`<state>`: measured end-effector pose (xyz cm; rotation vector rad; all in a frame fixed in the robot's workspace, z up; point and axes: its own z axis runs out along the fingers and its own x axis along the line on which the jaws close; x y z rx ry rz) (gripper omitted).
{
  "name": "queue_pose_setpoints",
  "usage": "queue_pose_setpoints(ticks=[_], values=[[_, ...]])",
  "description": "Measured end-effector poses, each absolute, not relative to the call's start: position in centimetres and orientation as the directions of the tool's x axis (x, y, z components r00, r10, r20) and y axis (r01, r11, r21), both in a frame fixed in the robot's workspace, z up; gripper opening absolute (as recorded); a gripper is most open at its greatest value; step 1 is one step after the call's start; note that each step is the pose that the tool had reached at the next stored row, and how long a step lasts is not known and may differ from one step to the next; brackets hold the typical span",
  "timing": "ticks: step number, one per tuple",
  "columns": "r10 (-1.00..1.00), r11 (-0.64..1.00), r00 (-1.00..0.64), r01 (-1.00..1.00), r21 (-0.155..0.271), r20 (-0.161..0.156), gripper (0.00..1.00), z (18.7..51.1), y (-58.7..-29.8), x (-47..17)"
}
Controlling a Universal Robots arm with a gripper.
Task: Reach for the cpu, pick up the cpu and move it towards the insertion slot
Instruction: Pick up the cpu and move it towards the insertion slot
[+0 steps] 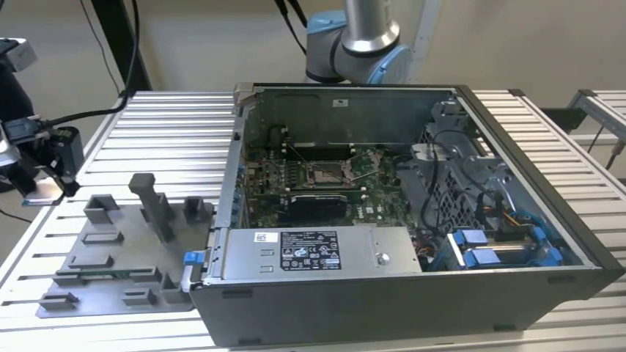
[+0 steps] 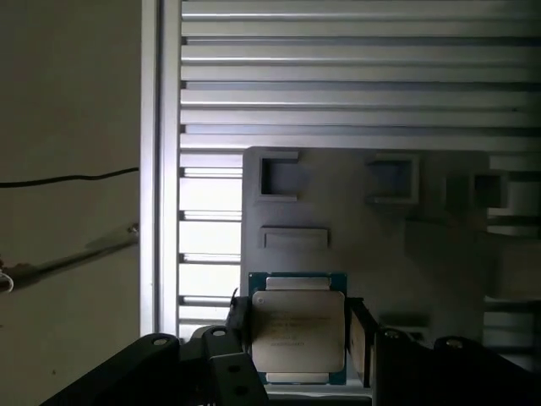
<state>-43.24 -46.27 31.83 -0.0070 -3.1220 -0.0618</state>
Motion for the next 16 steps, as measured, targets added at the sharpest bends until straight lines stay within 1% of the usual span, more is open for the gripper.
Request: queue_pose_setpoints(ticks=[16], values=[[0.004, 0.999, -1.0, 0.005, 0.04, 0.019, 0.0, 34.0, -46.3, -43.2]])
